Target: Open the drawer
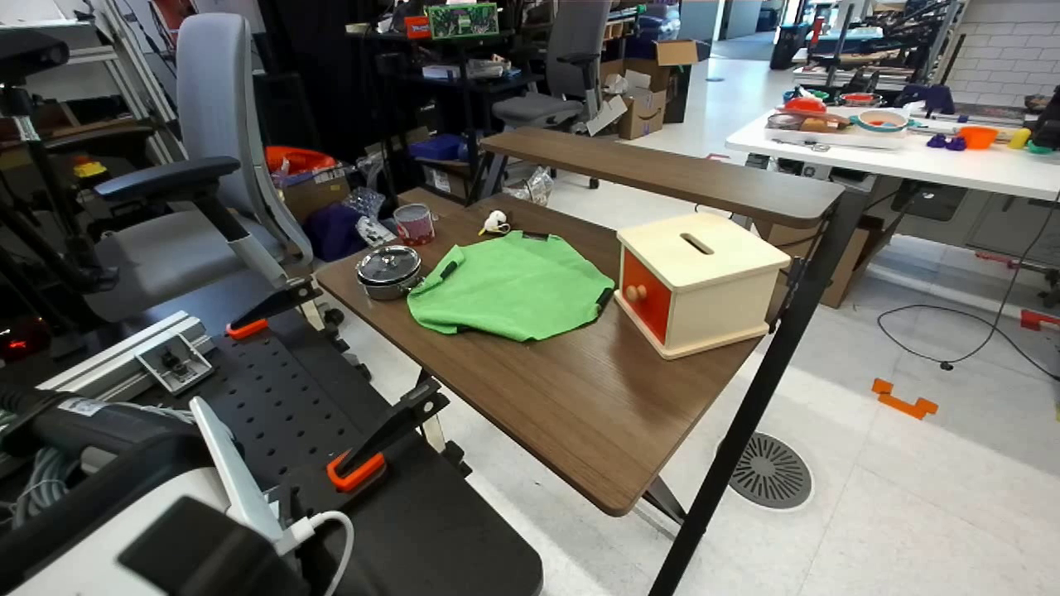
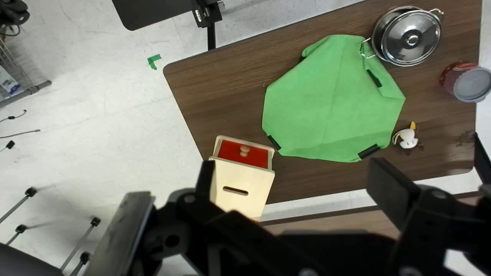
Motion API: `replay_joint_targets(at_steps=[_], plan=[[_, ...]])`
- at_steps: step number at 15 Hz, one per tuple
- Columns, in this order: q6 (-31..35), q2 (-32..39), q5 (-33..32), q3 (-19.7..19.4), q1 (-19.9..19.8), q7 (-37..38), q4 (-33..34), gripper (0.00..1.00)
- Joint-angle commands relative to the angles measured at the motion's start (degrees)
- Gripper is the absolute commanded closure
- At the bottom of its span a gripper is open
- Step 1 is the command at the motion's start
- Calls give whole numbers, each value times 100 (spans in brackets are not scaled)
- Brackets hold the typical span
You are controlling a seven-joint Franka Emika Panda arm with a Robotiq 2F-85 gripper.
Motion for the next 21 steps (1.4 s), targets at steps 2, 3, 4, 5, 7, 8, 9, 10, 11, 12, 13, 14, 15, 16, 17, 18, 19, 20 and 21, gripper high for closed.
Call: replay_joint_targets(at_steps=[2, 3, 4, 5, 7, 8, 9, 10, 11, 12, 13, 14, 15, 16, 17, 18, 19, 20, 21], plan=[[663, 495, -16, -187, -46, 142, 108, 0], [745, 732, -12, -244, -90, 151, 206, 0], [785, 981, -10, -315, -137, 150, 284, 0], [796, 1175, 1, -383, -161, 142, 349, 0], [810, 1614, 6, -554, -216, 116, 447, 0], [871, 1843, -3, -653, -246, 89, 445, 0], [832, 2017, -7, -722, -253, 108, 481, 0], [896, 2202, 0, -818, -259, 80, 457, 0], [948, 2376, 33, -909, -261, 60, 450, 0], [1121, 2563, -4, -991, -273, 80, 430, 0], [1182, 2750, 10, -1072, -267, 21, 463, 0], [1280, 2947, 12, -1151, -269, -41, 509, 0], [1110, 2598, -4, -1114, -177, 84, 331, 0], [1202, 2764, -1, -1176, -178, 60, 350, 0], [1240, 2886, 1, -1215, -177, 48, 383, 0], [1252, 2955, 2, -1230, -173, 45, 417, 0], [1253, 2977, 2, -1231, -171, 45, 440, 0], [1252, 2976, 2, -1231, -171, 45, 457, 0], [1252, 2976, 2, -1231, -171, 45, 475, 0]])
